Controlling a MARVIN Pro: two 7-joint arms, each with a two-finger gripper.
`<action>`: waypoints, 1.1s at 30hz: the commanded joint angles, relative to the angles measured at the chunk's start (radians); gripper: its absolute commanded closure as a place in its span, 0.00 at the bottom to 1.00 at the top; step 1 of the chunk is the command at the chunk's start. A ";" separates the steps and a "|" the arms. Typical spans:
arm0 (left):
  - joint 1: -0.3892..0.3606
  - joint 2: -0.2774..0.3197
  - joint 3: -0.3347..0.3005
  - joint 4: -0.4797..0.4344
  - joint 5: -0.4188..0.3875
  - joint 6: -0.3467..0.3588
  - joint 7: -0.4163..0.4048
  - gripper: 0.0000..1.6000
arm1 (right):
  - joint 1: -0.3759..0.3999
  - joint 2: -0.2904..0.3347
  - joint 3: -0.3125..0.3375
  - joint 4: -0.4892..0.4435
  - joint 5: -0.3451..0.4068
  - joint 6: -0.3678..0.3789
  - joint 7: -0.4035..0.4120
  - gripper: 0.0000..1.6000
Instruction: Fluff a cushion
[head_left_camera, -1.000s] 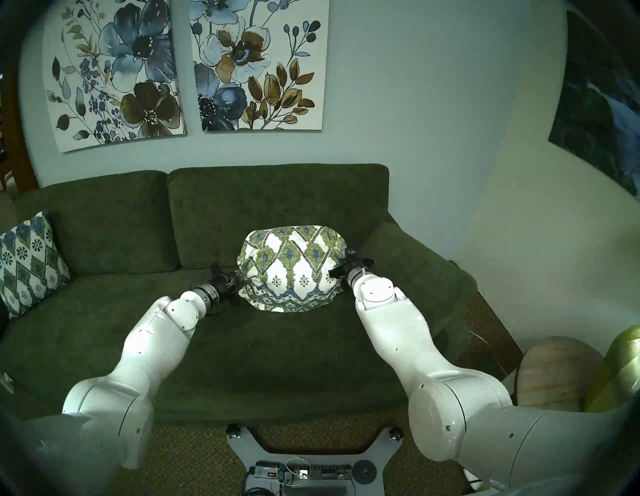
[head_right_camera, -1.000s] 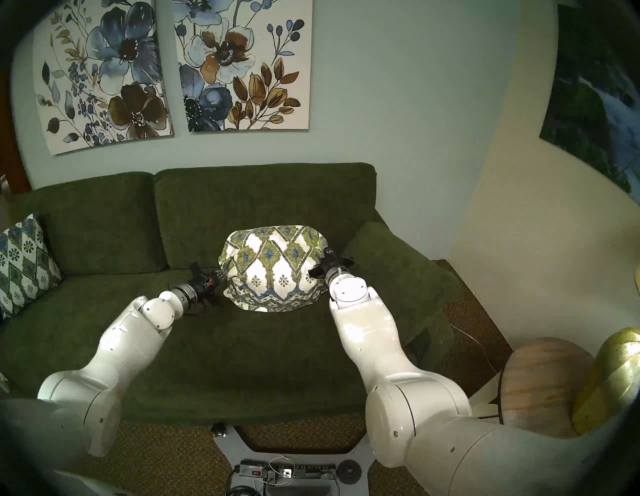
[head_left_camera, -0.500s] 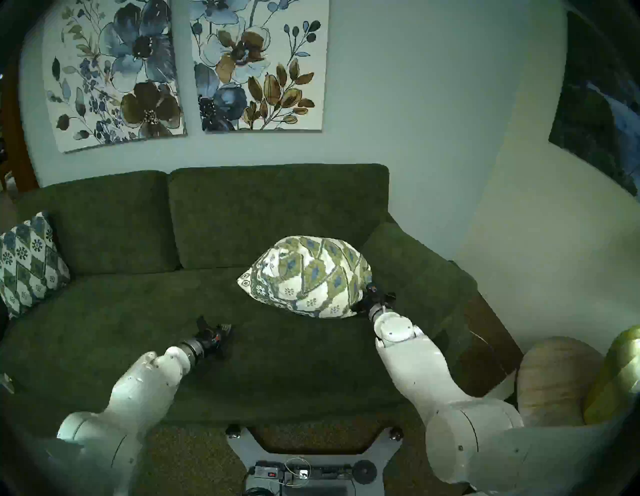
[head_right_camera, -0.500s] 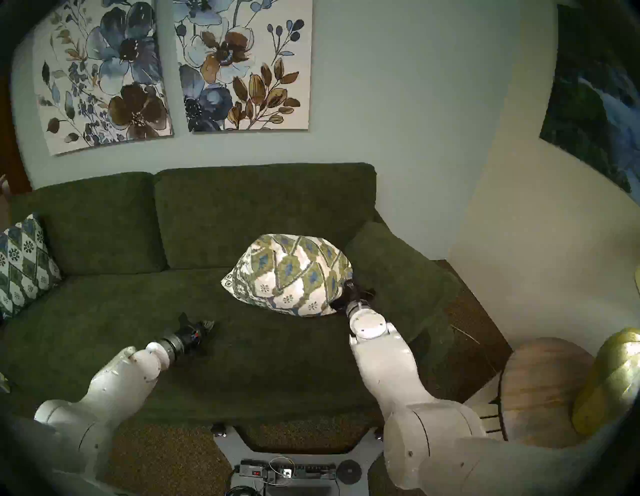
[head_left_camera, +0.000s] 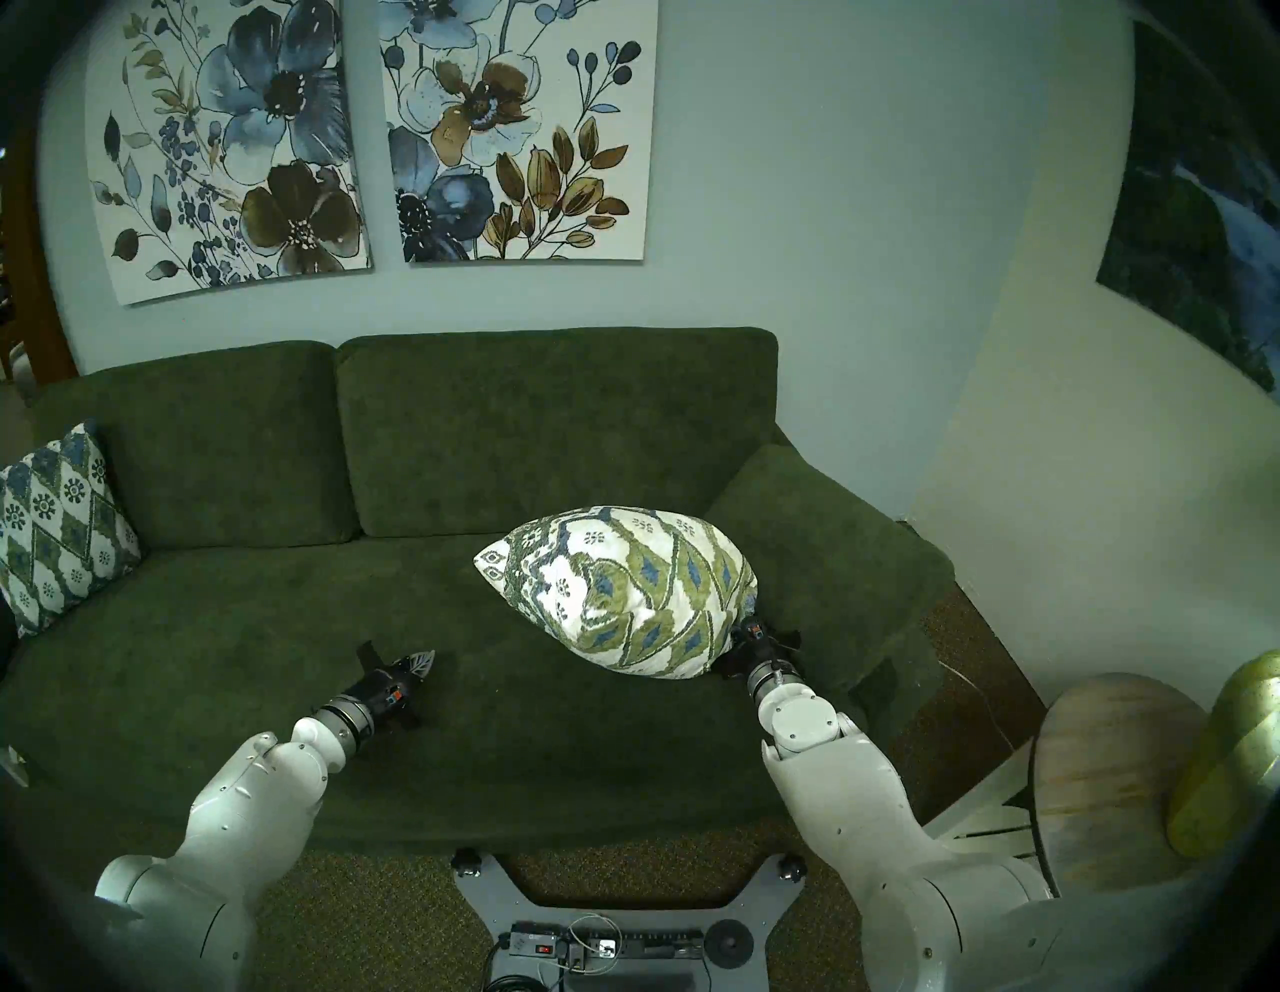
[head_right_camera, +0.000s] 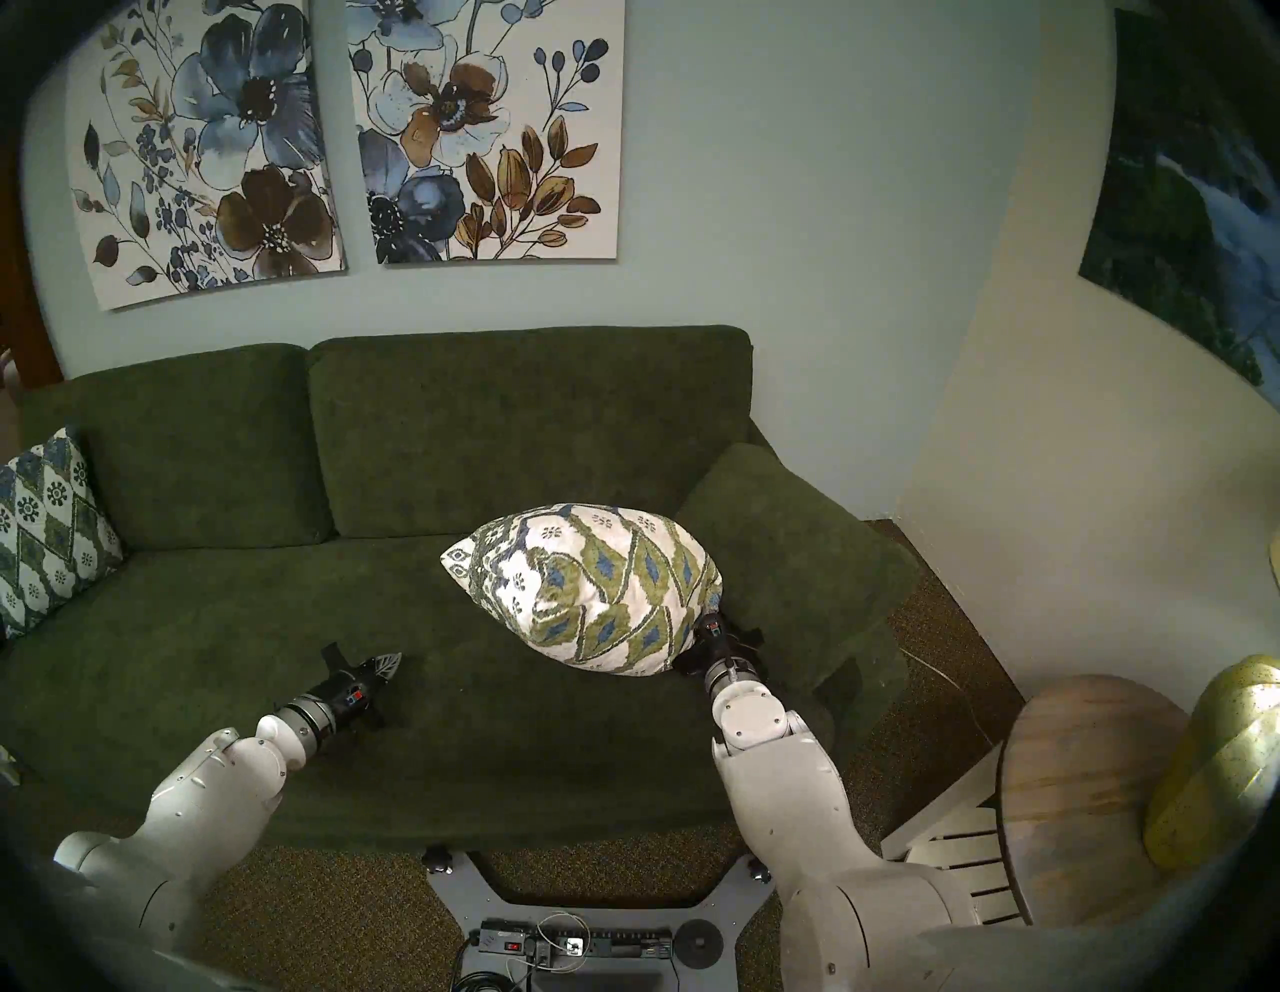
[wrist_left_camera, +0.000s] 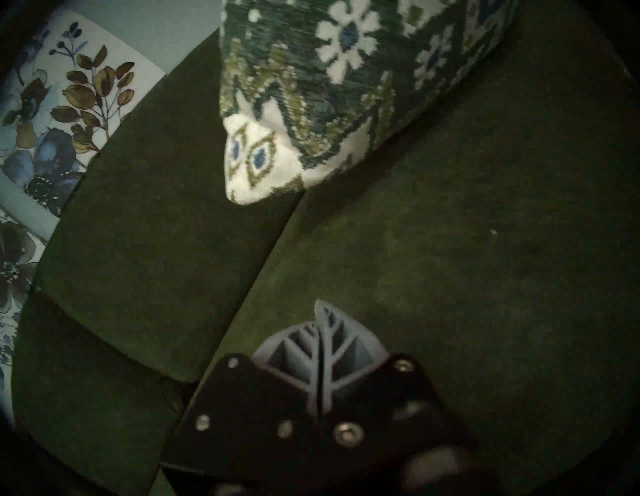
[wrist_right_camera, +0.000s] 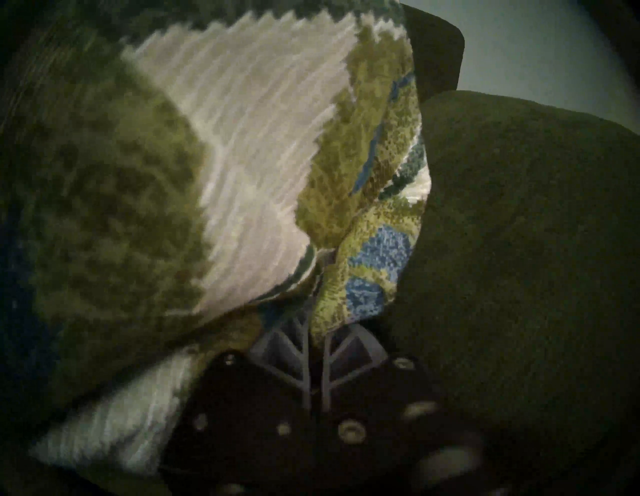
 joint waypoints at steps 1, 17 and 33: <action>0.033 0.055 -0.045 -0.054 -0.020 -0.051 0.051 1.00 | -0.074 -0.030 -0.025 -0.031 -0.003 -0.053 0.012 1.00; 0.137 0.099 -0.121 -0.127 -0.055 -0.140 0.130 1.00 | -0.201 -0.007 -0.088 -0.098 -0.005 -0.194 0.032 1.00; 0.192 0.091 -0.119 -0.306 -0.074 -0.292 0.170 1.00 | -0.336 0.004 -0.150 -0.135 -0.001 -0.293 0.040 1.00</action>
